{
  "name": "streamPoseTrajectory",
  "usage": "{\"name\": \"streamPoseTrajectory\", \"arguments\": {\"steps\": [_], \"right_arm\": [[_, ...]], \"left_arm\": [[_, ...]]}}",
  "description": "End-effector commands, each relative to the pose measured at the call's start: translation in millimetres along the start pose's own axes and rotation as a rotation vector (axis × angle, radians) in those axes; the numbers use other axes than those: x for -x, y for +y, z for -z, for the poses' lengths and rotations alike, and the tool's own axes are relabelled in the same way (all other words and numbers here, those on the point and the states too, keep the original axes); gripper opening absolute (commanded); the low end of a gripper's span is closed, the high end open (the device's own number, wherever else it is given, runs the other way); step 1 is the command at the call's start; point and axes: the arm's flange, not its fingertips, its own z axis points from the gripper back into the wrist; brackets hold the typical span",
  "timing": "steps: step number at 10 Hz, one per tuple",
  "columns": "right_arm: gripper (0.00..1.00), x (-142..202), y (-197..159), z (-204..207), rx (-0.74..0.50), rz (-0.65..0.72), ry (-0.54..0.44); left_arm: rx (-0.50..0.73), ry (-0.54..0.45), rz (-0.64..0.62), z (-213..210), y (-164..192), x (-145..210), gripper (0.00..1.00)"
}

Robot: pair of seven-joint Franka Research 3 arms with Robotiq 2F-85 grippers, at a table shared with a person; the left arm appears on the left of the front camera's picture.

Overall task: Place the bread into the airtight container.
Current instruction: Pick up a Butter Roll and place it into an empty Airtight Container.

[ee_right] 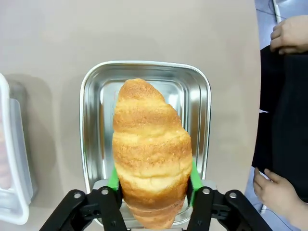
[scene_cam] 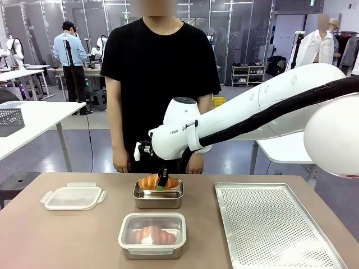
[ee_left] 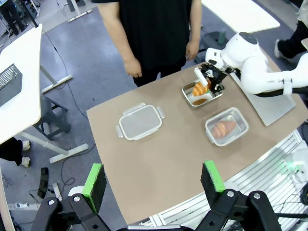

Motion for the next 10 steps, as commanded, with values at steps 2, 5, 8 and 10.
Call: {"name": "streamPoseTrajectory", "arguments": {"steps": [2,5,8,10], "right_arm": [[0.63,-1.2,-1.1,1.0,0.021,0.013,0.011],[0.9,-2.1,1.7,-0.7,0.031,0.027,0.014],[0.96,-6.5,2.7,-1.2,0.033,0.027,0.021],[1.0,-7.1,6.0,-1.1,0.043,0.028,0.026]], "left_arm": [[0.004,-0.001,-0.002,-0.6,-0.1,-0.2,1.0],[0.004,-0.001,-0.002,-0.6,-0.1,-0.2,1.0],[0.004,-0.001,-0.002,-0.6,-0.1,-0.2,1.0],[0.004,-0.001,-0.002,-0.6,-0.1,-0.2,1.0]]}}
